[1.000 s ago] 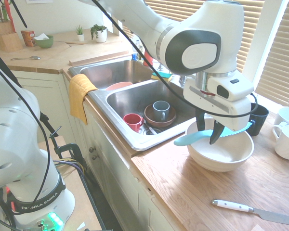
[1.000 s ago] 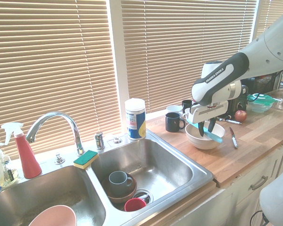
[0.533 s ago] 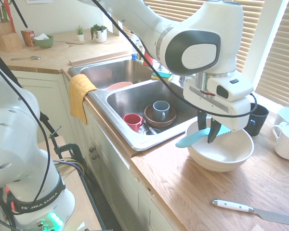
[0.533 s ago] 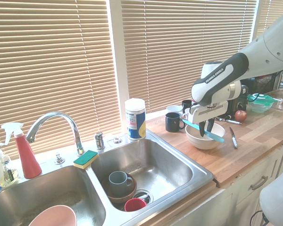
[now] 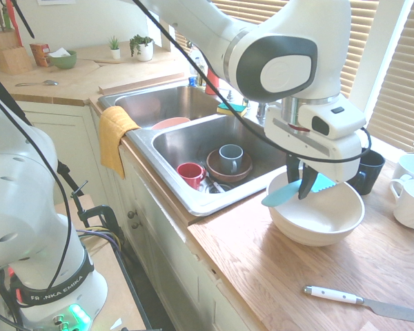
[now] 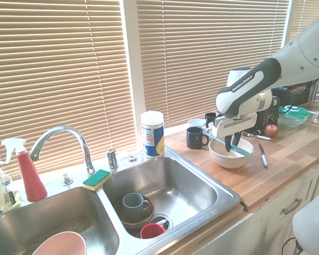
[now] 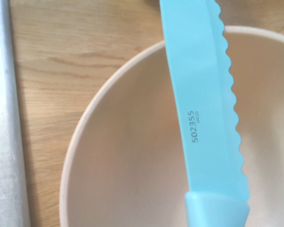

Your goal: Put the knife into the sink

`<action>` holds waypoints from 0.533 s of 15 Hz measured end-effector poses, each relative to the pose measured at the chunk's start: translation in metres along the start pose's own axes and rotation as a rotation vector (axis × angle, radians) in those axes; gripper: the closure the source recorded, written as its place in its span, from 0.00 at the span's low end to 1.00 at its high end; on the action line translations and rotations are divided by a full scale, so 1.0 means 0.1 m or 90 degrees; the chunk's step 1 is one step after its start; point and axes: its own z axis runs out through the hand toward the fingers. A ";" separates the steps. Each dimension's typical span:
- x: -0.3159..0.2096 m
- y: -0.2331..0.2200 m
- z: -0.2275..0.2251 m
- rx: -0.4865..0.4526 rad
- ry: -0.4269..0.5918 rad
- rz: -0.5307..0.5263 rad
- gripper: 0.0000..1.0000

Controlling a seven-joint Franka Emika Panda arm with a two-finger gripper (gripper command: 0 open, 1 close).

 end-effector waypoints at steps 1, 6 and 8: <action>0.00 0.01 -0.10 0.005 0.004 0.002 1.00; -0.21 -0.06 -0.65 0.035 0.027 -0.017 1.00; -0.43 -0.26 -0.80 0.045 0.032 -0.048 1.00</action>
